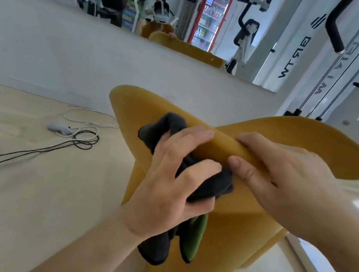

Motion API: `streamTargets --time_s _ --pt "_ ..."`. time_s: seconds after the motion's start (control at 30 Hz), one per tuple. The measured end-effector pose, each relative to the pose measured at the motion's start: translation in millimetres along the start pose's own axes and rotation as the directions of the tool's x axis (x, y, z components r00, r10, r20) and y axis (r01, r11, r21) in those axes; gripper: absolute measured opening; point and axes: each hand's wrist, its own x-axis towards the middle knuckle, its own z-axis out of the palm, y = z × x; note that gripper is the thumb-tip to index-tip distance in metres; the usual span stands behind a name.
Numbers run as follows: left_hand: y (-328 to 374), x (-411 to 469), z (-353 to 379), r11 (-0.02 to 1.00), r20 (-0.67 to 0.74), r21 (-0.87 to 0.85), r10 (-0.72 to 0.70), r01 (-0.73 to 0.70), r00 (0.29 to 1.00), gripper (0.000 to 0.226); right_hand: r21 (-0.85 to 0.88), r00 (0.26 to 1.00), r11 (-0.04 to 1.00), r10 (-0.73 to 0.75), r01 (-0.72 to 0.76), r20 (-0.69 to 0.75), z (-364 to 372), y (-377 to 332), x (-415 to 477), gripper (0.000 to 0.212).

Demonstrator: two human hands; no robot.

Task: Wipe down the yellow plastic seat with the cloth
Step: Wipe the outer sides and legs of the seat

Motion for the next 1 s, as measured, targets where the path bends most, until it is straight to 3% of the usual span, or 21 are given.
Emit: streamTargets --time_s 0.13,0.27,0.37,0.47,0.53,0.6,0.67,0.77,0.8,0.83,0.93,0.97,1.0 --pt "-13 -15 -18 0.965 -0.092 -0.056 -0.261 0.257 0.961 0.033 -0.088 0.987 0.994 0.056 -0.070 -0.148 7 -15 5 0.054" --pt "-15 -21 -28 0.891 -0.225 -0.101 -0.453 0.442 0.863 0.025 -0.145 0.993 0.986 0.067 -0.081 -0.100 0 -45 17 0.059" --pt "-25 -25 -43 0.794 -0.308 -0.198 -0.607 0.575 0.732 0.023 -0.215 0.998 0.974 0.062 -0.066 -0.023 -5 -77 32 0.059" --pt "-34 -30 -58 0.647 -0.292 -0.379 -0.762 0.662 0.578 0.027 -0.206 0.999 0.978 0.036 -0.031 0.018 -10 -105 52 0.053" --pt "-26 -36 -56 0.651 -0.242 -0.389 -0.755 0.652 0.609 0.036 -0.057 0.992 0.997 0.053 -0.047 0.110 -13 -122 73 0.049" --pt "-15 -46 -47 0.744 -0.147 -0.288 -0.656 0.603 0.740 0.051 0.091 0.966 0.991 0.069 -0.094 0.248 -12 -135 103 0.041" --pt "-23 -56 -39 0.843 -0.084 -0.167 -0.529 0.511 0.845 0.056 0.117 0.943 0.988 0.053 -0.097 0.329 -10 -150 133 0.041" --pt "-58 -59 -42 0.876 -0.146 -0.173 -0.475 0.450 0.868 0.051 0.074 0.948 0.997 0.005 -0.030 0.320 -2 -171 166 0.044" --pt "-71 -54 -47 0.830 -0.184 -0.233 -0.549 0.507 0.815 0.050 0.048 0.947 0.999 -0.007 -0.009 0.321 2 -175 172 0.044" --pt "-87 -47 -52 0.736 -0.198 -0.319 -0.668 0.597 0.718 0.048 0.025 0.945 1.000 -0.005 -0.003 0.327 4 -177 177 0.046" --pt "-154 -23 -63 0.277 -0.038 -0.589 -0.948 0.759 0.317 0.039 0.029 0.936 0.999 0.018 -0.030 0.351 3 -180 187 0.047" --pt "-169 -19 -67 0.189 0.013 -0.624 -0.968 0.758 0.251 0.038 0.035 0.932 0.998 0.030 -0.045 0.360 2 -181 193 0.046" --pt "-173 -18 -68 0.176 0.025 -0.632 -0.969 0.755 0.246 0.039 0.034 0.926 0.997 0.048 -0.065 0.375 4 -182 201 0.045"
